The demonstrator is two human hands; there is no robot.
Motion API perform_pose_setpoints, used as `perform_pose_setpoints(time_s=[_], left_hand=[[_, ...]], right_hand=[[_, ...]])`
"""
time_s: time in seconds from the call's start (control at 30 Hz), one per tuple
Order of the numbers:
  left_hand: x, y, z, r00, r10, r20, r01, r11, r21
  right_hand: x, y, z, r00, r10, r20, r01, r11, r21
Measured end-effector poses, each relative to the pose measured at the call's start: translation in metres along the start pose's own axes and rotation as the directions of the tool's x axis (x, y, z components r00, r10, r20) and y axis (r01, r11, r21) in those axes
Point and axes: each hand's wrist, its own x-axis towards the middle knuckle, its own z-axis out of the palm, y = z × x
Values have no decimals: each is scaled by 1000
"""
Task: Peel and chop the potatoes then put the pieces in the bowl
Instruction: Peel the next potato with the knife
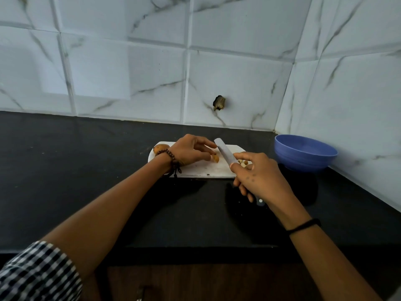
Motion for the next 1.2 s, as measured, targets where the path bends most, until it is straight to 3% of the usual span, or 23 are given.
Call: perform_pose_setpoints(time_s=[0.23,0.47,1.2], left_hand=[[0,1,12,986,12,-167,10,991,130],[5,-2,13,992,-21,-125,29,998,62],[12,9,27,952,-196,-233,187,980,-62]], right_hand=[[0,-1,-1,1000,25,-3,-25,999,22],[0,0,-1,998,52,26,-53,998,44],[7,-7,4,996,85,27,-85,996,-8]])
